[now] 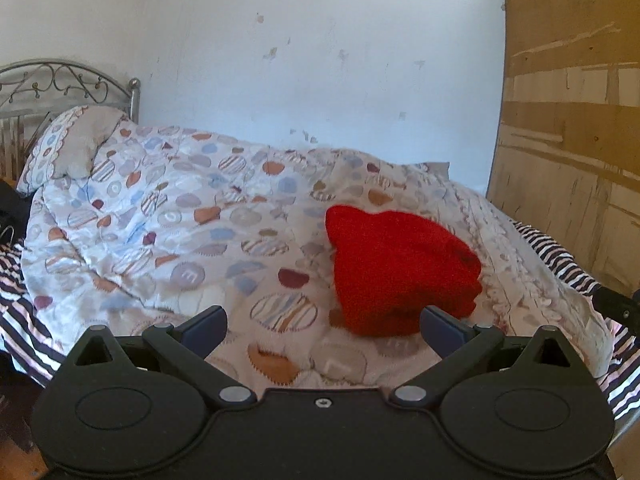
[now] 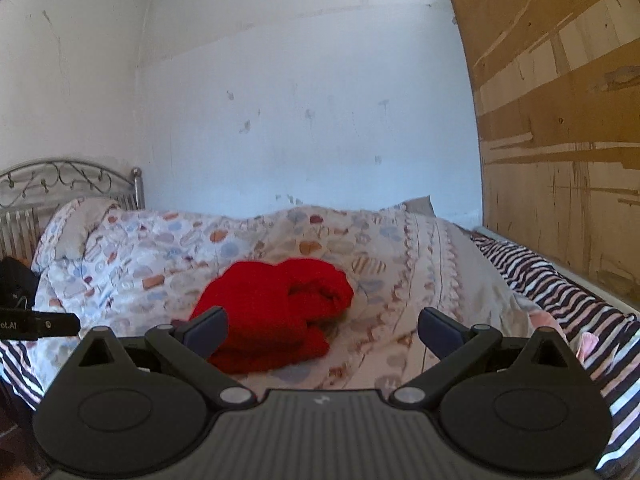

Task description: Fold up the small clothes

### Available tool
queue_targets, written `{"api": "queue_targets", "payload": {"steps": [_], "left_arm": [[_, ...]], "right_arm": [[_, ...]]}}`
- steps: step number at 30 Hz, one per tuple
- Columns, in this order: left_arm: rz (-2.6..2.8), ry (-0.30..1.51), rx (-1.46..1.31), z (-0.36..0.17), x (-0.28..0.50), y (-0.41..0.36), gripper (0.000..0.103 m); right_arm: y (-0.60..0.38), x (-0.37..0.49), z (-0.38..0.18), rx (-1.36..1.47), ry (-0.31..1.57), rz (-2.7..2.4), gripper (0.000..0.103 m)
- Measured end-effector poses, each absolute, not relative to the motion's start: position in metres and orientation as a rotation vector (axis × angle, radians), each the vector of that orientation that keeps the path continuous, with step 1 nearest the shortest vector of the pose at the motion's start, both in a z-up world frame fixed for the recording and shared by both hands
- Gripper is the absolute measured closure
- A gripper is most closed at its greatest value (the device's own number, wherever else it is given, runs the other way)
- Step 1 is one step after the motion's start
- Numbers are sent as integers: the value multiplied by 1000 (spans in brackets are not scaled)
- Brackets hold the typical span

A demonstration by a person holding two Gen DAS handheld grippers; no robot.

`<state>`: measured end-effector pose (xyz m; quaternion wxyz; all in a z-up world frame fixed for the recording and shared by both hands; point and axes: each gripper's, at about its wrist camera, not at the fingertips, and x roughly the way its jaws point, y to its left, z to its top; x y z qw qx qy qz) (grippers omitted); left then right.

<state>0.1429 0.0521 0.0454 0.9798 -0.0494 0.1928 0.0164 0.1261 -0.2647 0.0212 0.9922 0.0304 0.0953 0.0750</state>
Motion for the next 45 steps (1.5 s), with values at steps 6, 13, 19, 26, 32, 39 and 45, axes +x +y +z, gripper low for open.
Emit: {"api": "queue_targets", "payload": {"steps": [6,13,19,26,32,39,45], "left_arm": [[39,408,-105,40,146,54,1],[40,413,-106,40,148,54,1],[39,424,-103,35,149,57,1],[39,425,-103,35,149,56,1],[38,436,-97,33,151,55,1],[68,473,-73,28,157,52,1],[58,512,-94,24,165,54,1]], "right_arm": [[-262,130,16,63,216,153,0],[-260,134,16,57,221,159,0],[-262,134,16,62,223,153,0],[-264,135,16,64,228,150,0],[-264,137,12,65,236,151,0],[-263,140,7,63,250,155,0],[-263,147,1,66,274,153,0]]}}
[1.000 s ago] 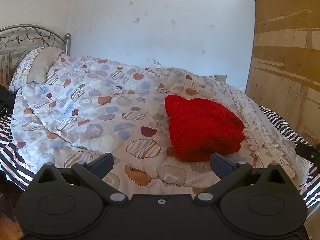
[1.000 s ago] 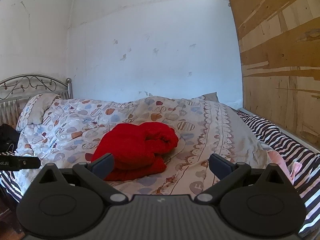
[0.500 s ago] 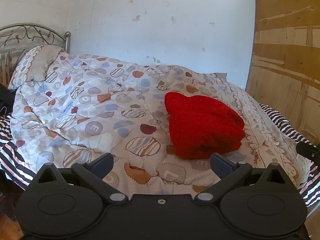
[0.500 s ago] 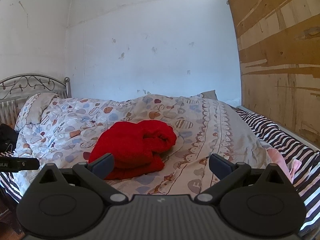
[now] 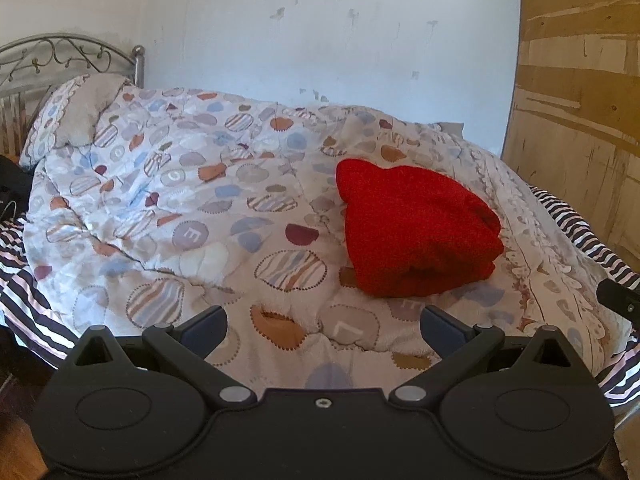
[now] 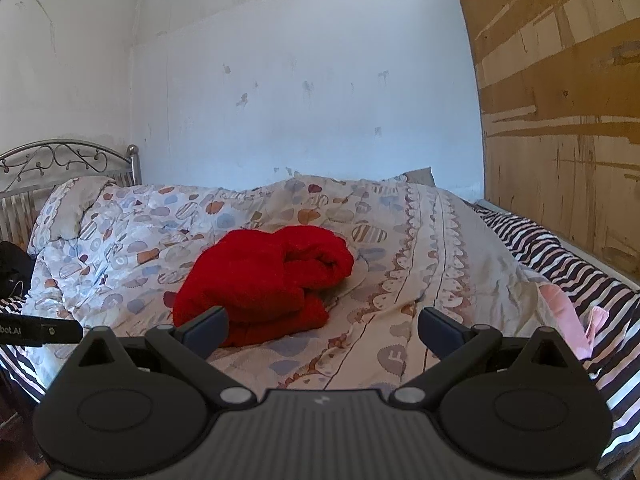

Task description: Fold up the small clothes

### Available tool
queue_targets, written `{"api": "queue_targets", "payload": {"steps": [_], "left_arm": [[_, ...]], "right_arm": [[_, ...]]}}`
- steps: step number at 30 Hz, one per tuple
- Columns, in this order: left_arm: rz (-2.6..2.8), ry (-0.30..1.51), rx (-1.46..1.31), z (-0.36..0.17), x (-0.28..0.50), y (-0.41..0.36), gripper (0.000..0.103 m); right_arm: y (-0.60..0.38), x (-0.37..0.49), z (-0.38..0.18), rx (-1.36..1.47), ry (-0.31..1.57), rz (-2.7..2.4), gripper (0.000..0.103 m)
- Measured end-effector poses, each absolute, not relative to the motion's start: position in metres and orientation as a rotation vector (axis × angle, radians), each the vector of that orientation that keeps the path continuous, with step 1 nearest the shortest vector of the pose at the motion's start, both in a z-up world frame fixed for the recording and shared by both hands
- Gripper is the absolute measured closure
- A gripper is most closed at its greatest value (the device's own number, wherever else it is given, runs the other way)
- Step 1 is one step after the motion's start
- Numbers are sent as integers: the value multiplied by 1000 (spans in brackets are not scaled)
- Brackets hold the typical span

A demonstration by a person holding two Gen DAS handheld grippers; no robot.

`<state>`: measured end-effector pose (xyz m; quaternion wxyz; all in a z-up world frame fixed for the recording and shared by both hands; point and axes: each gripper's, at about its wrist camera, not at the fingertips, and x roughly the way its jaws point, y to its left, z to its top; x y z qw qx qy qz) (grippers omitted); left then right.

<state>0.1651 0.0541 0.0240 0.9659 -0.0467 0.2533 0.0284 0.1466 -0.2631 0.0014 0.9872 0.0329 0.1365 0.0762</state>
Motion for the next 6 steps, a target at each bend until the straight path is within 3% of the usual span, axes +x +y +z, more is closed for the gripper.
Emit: {"api": "queue_targets", "payload": {"steps": [6], "left_arm": [[55,541,-97,20,174,54,1]], "right_arm": [[-265,157,-6,74,307,149,0]]}}
